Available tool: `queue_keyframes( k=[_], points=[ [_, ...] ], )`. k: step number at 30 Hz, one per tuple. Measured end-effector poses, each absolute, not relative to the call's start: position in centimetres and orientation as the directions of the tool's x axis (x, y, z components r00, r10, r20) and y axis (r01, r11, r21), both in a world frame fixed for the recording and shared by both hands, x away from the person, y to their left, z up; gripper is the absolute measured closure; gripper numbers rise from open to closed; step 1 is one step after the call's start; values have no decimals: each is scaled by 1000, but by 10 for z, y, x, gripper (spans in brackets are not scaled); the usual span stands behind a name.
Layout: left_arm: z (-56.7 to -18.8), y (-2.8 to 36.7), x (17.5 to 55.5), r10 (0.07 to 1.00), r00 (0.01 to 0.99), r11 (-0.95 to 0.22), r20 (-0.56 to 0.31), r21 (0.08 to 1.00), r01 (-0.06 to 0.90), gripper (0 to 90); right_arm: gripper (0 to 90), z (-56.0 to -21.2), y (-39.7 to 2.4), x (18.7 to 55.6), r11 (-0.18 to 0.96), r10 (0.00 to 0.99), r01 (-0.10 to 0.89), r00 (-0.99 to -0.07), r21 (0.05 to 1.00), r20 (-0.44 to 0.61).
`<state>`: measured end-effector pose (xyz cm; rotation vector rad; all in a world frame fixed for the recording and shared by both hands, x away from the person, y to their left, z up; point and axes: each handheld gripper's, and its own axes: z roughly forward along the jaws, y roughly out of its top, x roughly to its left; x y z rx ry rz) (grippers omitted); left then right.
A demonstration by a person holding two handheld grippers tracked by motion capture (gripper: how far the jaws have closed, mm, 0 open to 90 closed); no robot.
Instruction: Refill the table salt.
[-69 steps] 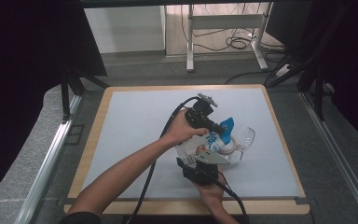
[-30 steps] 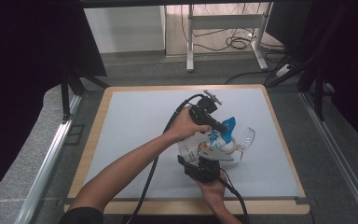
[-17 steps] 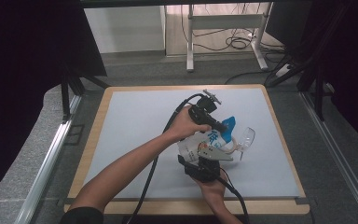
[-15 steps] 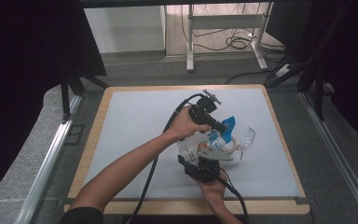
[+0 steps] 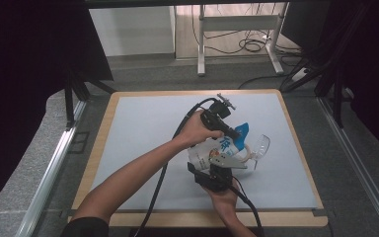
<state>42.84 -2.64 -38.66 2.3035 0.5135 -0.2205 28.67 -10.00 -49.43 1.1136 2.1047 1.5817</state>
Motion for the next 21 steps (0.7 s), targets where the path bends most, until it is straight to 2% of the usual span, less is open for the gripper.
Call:
queue_keyframes(
  k=[6, 21],
  points=[
    [-384, -31, 432, 300, 906, -652, -298, 630, 423, 900, 548, -492, -99, 291, 66, 717, 417, -651, 907, 247],
    [-383, -32, 433, 299, 909, -661, -290, 625, 416, 900, 548, -493, -100, 293, 81, 721, 411, -654, 908, 231]
  ],
)
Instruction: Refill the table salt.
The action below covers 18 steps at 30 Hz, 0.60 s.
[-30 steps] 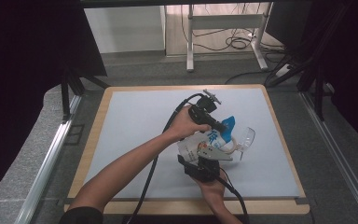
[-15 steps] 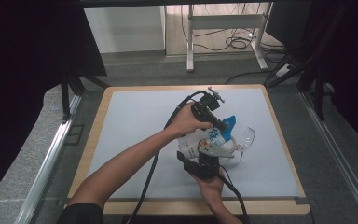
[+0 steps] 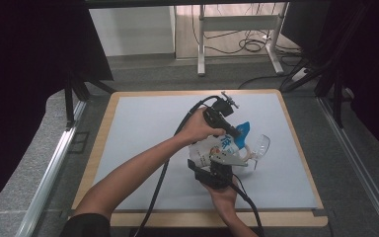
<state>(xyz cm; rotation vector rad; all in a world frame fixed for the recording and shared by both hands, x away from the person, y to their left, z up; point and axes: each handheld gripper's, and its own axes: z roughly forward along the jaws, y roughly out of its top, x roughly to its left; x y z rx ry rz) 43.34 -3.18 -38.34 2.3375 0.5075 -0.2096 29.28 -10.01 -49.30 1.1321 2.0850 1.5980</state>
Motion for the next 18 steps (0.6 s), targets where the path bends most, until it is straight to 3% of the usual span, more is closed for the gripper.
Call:
queue_keyframes(
  k=[18],
  points=[
    [-384, -32, 435, 302, 907, -669, -294, 613, 421, 900, 550, -492, -99, 292, 60, 714, 415, -654, 908, 251]
  ],
)
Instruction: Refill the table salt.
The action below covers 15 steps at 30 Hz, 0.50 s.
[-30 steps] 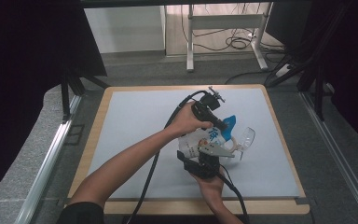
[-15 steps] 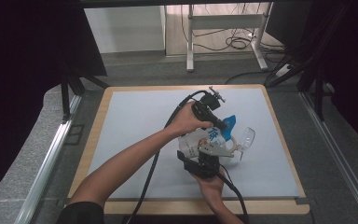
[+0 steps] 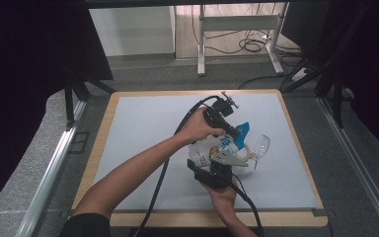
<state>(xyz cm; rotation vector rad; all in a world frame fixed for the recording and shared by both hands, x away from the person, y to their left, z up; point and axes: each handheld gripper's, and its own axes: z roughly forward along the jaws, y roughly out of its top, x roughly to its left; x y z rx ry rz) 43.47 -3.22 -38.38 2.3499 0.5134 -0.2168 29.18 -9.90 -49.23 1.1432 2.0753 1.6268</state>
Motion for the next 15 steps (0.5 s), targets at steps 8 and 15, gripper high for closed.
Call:
queue_keyframes(
  k=[8, 15],
  points=[
    [-384, -34, 437, 297, 910, -681, -291, 603, 415, 900, 551, -490, -100, 291, 56, 709, 417, -656, 907, 258],
    [-384, -33, 437, 296, 909, -680, -292, 604, 416, 900, 551, -490, -100, 291, 60, 709, 415, -658, 908, 254]
  ],
)
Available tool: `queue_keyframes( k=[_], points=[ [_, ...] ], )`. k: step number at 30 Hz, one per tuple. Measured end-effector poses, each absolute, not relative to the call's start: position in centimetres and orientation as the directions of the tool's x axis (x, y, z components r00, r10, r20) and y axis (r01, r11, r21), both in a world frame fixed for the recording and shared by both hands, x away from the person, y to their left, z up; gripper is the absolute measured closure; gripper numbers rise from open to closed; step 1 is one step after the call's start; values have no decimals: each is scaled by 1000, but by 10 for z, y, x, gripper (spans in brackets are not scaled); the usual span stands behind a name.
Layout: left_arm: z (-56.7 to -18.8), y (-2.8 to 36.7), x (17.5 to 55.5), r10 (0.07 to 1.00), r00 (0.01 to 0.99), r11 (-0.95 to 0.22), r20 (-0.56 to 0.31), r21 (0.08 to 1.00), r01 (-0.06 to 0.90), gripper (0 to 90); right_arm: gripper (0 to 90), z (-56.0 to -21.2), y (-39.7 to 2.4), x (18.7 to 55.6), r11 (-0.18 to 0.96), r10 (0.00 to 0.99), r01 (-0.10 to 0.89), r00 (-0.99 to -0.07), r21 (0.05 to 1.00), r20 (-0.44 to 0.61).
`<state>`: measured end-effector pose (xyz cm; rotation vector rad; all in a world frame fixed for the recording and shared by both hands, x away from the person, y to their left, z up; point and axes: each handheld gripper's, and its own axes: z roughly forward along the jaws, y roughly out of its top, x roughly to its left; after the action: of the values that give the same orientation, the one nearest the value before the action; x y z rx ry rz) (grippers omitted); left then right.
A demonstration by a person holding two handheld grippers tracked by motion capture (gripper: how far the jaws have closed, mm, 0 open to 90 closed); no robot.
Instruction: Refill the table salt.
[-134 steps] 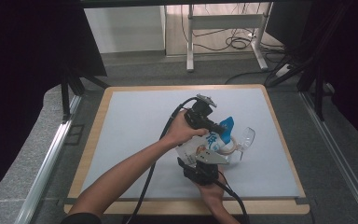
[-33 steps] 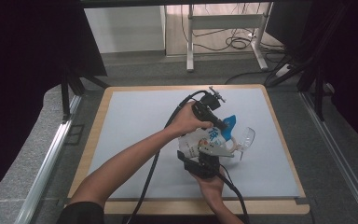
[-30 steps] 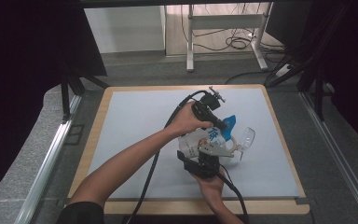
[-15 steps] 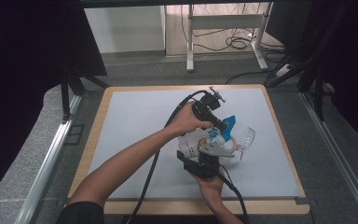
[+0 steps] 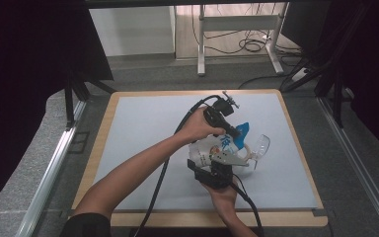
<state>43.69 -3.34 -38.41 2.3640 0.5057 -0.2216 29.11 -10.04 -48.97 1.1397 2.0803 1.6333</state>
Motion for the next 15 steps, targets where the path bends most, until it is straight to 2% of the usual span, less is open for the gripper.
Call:
queue_keyframes(
  k=[15],
  points=[
    [-385, -33, 436, 299, 908, -676, -295, 606, 420, 900, 552, -491, -100, 291, 71, 712, 409, -660, 910, 241]
  ],
)
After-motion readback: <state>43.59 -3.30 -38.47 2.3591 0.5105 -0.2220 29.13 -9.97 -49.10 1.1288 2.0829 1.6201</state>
